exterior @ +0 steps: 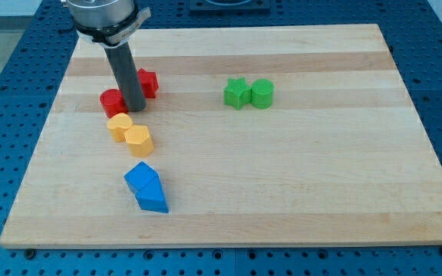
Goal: Push the red circle towards the red star
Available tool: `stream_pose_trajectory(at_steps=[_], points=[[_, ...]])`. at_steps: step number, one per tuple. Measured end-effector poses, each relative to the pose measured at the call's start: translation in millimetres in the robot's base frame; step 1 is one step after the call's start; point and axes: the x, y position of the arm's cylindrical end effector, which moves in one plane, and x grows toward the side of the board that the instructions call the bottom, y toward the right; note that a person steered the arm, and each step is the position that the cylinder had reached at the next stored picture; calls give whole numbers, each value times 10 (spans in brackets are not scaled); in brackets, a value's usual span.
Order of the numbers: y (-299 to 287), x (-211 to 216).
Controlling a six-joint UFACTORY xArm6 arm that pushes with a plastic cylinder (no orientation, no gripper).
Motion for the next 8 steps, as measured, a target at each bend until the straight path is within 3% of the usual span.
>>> stream_pose_trajectory(at_steps=[5, 8], points=[[-1012, 293], [-754, 44]])
